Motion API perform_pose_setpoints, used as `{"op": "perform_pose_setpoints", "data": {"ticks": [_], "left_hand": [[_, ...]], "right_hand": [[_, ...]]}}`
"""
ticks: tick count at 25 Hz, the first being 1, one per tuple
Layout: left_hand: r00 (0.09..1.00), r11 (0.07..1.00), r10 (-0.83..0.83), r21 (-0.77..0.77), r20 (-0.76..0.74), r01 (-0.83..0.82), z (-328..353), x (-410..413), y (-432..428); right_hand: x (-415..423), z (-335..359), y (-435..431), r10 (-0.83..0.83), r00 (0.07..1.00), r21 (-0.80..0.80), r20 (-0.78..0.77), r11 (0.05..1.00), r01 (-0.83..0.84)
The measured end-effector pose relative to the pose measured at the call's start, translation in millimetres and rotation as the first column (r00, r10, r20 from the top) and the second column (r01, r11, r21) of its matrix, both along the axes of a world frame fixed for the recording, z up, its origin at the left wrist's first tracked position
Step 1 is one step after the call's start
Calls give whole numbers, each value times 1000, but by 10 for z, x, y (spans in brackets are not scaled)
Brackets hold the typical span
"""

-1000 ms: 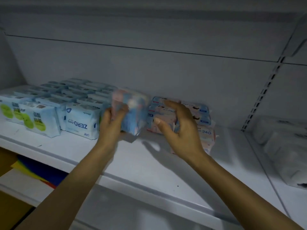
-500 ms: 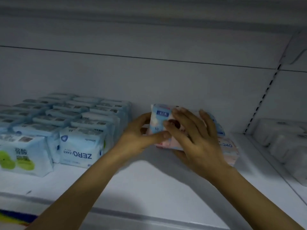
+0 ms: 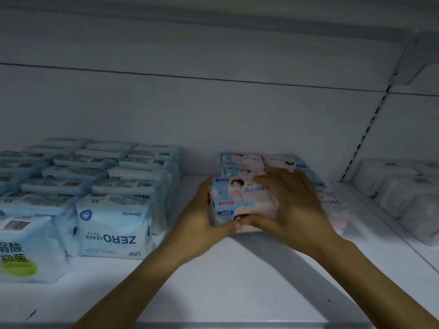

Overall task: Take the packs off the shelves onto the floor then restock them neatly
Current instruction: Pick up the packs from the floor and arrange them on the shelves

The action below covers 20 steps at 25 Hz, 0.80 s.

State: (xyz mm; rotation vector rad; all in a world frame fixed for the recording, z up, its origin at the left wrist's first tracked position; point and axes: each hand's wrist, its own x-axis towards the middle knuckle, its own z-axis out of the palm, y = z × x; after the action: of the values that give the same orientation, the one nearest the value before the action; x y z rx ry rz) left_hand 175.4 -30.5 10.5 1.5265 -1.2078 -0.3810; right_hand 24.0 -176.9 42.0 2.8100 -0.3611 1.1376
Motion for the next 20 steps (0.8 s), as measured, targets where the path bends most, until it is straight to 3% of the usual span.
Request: {"op": "perform_pose_setpoints", "data": {"ticks": [3,5,7,9,11,12,14,16,17,20], "left_hand": [[960,962,15,258,279,-89,-164,60,-70],[963,952,22,289,267,-102,-160,68,-93],[992,965,18,258,128,-51,-70,12,-65],[987,974,157,169,-31,-149,58,-31,-40],[957,959,282,53,-68,-279,206,-64,-118],[954,954,300,-15,-29,-300,265,-91,-183],[942,949,312,-89,124,-303,376,-192,-330],[921,959,282,-84,269,-270,470,-302,-515],[914,968,251,-60,319,-245,517,-343,-612],[867,984,154,4,475,-178,713,-473,-983]], "right_hand": [[-15,-50,-47,-62,973,-88,-221,995,44],[4,101,-21,-13,951,-23,-307,1000,6],[-34,338,-50,68,920,258,-386,965,37],[-109,547,-256,125,972,552,-198,834,5],[-225,669,-701,-28,996,611,80,791,-27],[-266,696,-922,-142,988,629,60,774,73],[-313,644,-1301,-315,916,559,-248,726,401],[-311,504,-1481,-341,757,431,-557,660,615],[-289,428,-1511,-278,741,466,-611,630,621],[-225,324,-1474,-120,835,634,-536,597,492]]}}
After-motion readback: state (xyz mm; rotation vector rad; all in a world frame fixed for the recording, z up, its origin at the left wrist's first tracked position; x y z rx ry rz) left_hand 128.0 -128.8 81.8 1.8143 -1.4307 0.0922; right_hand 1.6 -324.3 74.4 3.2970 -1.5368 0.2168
